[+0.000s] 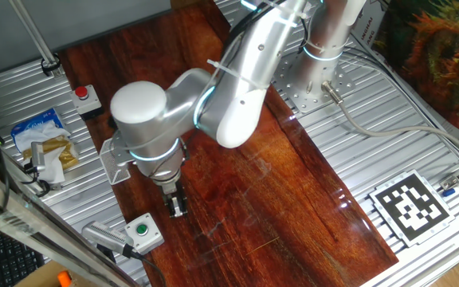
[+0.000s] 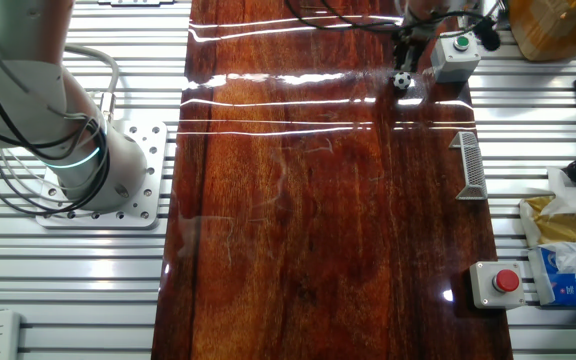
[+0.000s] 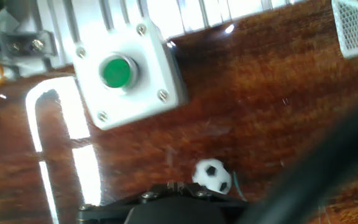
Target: Push the soccer ball into the goal
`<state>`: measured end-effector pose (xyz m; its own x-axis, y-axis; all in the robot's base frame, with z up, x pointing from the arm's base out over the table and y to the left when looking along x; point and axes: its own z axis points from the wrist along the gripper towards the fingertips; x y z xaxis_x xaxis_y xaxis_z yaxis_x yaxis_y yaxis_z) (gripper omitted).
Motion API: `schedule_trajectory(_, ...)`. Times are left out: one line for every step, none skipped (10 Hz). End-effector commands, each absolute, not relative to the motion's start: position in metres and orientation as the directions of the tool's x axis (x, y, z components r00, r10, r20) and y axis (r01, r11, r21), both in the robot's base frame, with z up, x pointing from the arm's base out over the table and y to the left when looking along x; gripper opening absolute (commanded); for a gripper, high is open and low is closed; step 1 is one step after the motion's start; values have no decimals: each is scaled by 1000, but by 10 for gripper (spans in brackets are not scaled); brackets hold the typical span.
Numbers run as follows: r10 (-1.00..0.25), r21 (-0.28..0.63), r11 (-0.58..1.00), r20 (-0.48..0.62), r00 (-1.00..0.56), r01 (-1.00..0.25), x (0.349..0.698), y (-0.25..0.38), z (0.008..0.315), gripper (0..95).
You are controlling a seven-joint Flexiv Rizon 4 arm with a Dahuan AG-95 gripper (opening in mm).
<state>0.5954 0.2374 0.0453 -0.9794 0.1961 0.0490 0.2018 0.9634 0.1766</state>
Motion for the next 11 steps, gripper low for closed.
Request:
schedule_trajectory(192, 178, 964, 38, -981, 196, 601, 241, 40, 0)
schedule_trajectory(192, 175, 965, 39, -981, 196, 603, 242, 38, 0)
schedule_trajectory(192, 177, 964, 38, -981, 196, 604, 243, 37, 0)
schedule_trajectory(190, 177, 965, 37, -981, 194, 604, 243, 37, 0)
schedule_trajectory(174, 176, 968, 33, -984, 177, 604, 242, 36, 0)
schedule_trajectory(156, 168, 973, 26, -987, 159, 603, 242, 35, 0)
schedule_trajectory(156, 171, 973, 24, -988, 157, 602, 241, 34, 0)
schedule_trajectory(141, 171, 975, 20, -990, 142, 600, 240, 31, 0)
schedule_trajectory(132, 171, 976, 17, -991, 133, 598, 239, 29, 0)
schedule_trajectory(127, 169, 977, 17, -992, 128, 597, 239, 28, 0)
schedule_trajectory(122, 169, 978, 15, -992, 123, 597, 239, 27, 0)
